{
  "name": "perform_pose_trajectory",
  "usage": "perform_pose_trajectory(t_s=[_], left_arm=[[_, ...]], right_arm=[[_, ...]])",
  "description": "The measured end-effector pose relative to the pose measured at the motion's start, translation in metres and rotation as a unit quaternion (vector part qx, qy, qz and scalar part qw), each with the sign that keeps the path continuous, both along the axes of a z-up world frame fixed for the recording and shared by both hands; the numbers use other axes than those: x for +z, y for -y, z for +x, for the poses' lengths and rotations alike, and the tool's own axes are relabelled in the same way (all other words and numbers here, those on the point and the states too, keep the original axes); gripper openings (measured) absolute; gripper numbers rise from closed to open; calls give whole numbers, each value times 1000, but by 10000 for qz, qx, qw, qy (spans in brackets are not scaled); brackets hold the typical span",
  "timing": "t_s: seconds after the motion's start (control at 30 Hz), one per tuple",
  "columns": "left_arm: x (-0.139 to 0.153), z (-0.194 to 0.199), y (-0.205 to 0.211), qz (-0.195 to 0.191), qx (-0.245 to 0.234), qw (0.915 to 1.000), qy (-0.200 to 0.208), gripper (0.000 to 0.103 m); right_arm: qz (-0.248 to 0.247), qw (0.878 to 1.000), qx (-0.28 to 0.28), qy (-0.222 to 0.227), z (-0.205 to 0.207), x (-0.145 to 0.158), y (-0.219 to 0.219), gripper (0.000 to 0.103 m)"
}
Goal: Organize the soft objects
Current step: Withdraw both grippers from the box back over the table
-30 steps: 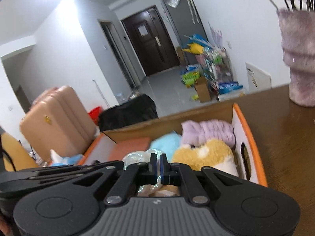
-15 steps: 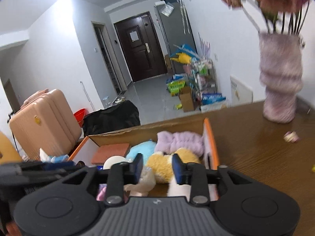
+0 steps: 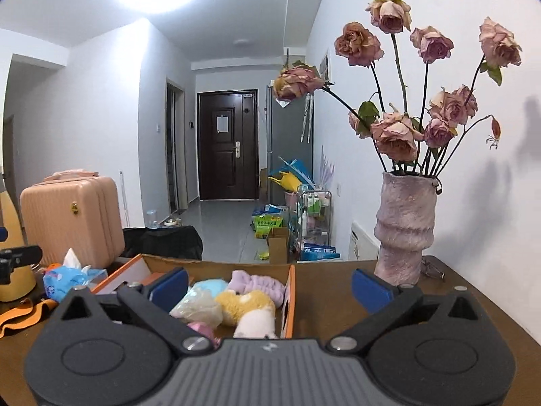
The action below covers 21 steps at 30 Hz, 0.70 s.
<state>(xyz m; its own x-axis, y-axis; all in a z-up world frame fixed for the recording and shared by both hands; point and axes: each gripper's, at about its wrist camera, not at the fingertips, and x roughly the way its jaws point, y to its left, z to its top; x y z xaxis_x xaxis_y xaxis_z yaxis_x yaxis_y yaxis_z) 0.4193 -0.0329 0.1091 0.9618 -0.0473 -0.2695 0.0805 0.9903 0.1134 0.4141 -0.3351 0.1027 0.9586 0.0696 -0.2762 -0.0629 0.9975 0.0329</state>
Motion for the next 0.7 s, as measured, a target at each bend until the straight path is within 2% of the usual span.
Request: perform_pose_trajectory(t_s=[0.33, 0.4, 0.57, 0.7], left_arm=[[-10, -59, -14, -143, 111, 9998, -35, 103], [-14, -79, -16, -144, 204, 9997, -63, 103], [-24, -147, -23, -149, 498, 9986, 112, 103], [-37, -205, -27, -238, 419, 9988, 119, 103]], right_arm=[[420, 9990, 128, 23, -53, -9, -18, 103], [534, 9984, 159, 74, -72, -13, -20, 103], [435, 9987, 250, 59, -132, -32, -31, 103], [400, 9979, 496, -63, -187, -49, -42, 103]])
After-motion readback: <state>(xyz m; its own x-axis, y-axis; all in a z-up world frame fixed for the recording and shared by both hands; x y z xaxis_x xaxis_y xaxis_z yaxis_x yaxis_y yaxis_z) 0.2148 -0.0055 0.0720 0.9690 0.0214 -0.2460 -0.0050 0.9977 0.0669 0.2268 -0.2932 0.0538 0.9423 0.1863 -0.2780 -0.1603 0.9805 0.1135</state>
